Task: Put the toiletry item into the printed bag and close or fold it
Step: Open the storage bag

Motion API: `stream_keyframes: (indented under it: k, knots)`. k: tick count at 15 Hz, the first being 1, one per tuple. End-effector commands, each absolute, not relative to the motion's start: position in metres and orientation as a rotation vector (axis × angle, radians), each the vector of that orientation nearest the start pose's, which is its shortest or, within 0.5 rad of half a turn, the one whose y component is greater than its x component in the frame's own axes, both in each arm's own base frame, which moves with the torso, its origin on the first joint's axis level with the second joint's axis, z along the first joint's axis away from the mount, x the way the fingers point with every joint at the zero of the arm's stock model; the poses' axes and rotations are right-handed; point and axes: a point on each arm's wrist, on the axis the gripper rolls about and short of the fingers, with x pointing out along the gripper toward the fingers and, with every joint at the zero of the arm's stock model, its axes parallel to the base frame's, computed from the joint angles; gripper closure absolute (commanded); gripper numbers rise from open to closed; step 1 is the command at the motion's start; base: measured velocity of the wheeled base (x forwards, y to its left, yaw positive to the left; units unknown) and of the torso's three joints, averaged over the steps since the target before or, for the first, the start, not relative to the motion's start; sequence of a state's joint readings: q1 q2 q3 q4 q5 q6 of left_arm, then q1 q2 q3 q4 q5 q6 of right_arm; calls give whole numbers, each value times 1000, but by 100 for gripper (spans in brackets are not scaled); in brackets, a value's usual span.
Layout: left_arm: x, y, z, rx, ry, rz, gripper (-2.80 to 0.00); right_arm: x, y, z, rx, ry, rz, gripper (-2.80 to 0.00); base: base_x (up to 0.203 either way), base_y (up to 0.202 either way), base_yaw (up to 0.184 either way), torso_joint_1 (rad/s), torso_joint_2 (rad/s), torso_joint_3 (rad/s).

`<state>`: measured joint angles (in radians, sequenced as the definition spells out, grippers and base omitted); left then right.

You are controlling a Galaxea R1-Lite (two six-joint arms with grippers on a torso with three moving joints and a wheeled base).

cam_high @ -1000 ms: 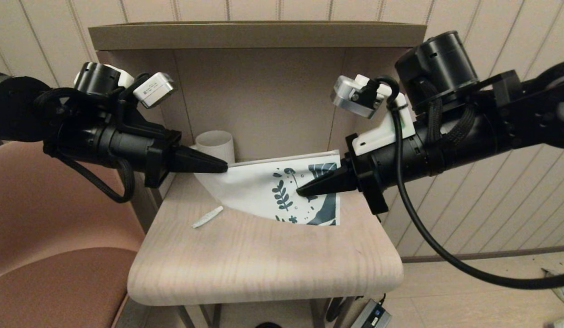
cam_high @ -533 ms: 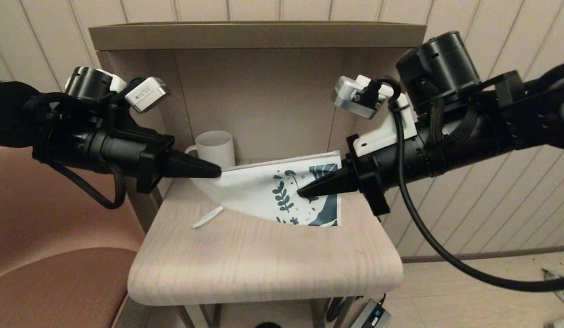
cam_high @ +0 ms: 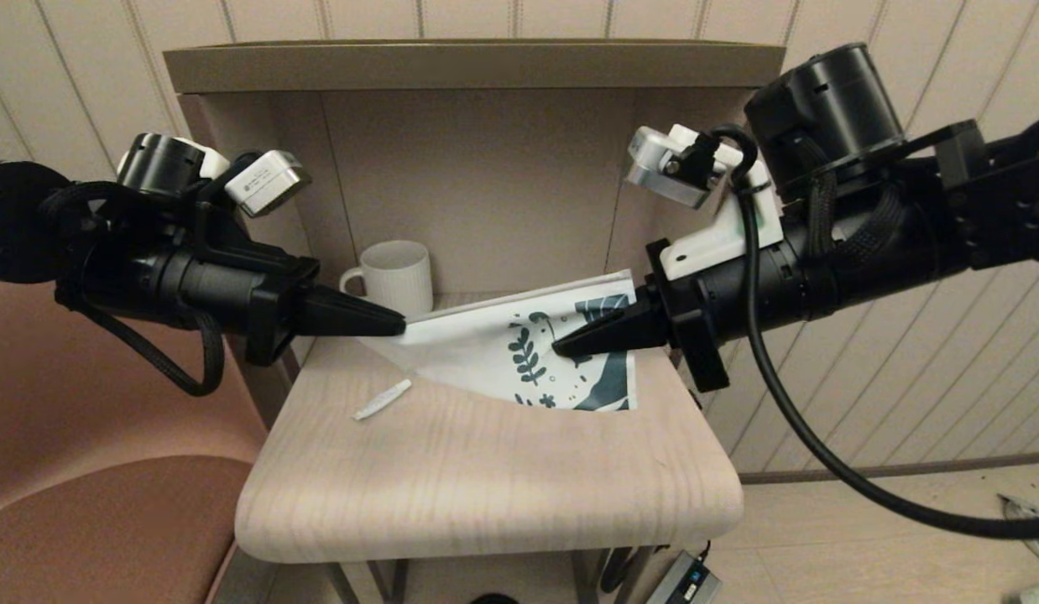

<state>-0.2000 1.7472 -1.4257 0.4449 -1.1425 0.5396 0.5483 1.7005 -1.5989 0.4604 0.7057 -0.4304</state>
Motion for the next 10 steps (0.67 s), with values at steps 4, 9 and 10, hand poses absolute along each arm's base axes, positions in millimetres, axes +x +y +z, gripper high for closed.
stream_keyframes:
  k: [4, 9, 10]
  knots:
    - [295, -74, 252, 62, 359, -1395, 0, 248, 168, 305, -315, 319, 1326, 0, 0, 0, 0, 0, 0, 0]
    - [297, -68, 251, 57, 362, -1376, 0, 249, 167, 303, -316, 324, 1324, 0, 0, 0, 0, 0, 0, 0]
    - [297, -66, 250, 55, 364, -1370, 0, 249, 167, 303, -315, 324, 1325, 0, 0, 0, 0, 0, 0, 0]
